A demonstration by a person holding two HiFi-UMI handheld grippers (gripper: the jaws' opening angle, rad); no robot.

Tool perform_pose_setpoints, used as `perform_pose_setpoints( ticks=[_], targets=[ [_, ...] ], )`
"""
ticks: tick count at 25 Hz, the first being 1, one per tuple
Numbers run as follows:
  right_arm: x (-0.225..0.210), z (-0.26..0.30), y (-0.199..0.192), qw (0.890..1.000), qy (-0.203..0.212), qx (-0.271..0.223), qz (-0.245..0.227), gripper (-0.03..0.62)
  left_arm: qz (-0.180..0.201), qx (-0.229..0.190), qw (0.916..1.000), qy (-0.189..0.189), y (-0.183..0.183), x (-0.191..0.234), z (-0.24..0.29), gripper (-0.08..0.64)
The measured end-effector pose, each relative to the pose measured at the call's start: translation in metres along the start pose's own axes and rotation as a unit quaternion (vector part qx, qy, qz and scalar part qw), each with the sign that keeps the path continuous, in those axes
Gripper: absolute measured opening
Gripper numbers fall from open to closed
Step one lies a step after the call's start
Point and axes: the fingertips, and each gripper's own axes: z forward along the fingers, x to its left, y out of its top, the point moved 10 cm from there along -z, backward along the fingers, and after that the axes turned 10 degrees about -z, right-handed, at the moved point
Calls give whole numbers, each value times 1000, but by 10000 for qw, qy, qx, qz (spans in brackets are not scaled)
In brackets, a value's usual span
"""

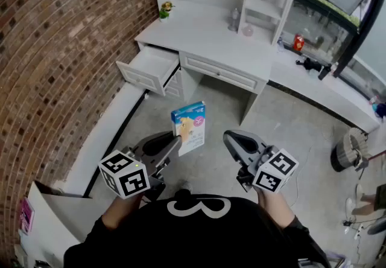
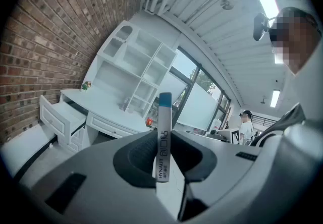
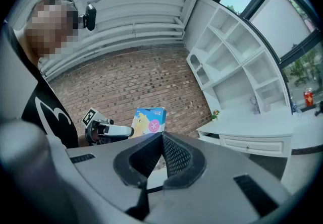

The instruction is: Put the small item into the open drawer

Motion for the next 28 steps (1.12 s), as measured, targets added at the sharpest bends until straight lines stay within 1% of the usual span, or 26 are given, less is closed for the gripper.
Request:
perform_pose_setpoints(
  ticks=[7, 10, 13, 16, 19, 22, 25, 28],
  targets=[
    [15, -27, 0, 9998, 21, -144, -135, 9, 125, 17, 9999, 56, -17, -27, -8, 80],
    [17, -39, 1, 9998, -118, -145, -114, 9, 131, 79, 9999, 17, -18, -30, -5, 80],
    [16, -50, -1, 9994, -300, -86, -152, 11, 145, 113, 9998, -104, -19, -34, 2, 80],
    [13, -58, -4, 9990, -419, -170, -65, 11, 188, 162, 9995, -211, -22, -36, 9, 80],
    [8, -57, -6, 9984, -493, -256, 58, 11, 157, 168, 9994, -266, -22, -31, 15, 80],
    [0, -48, -6, 9984, -531, -203, 68, 11, 76, 161, 9995, -260, -17, -19, 20, 80],
    [-11, -30, -4, 9985, -546, -106, -14, 10, 18, 144, 9996, -246, -7, -1, 27, 80],
    [-24, -7, -5, 9989, -475, -24, 51, 10, -89, 125, 9996, -216, 2, 21, 33, 80]
  ],
)
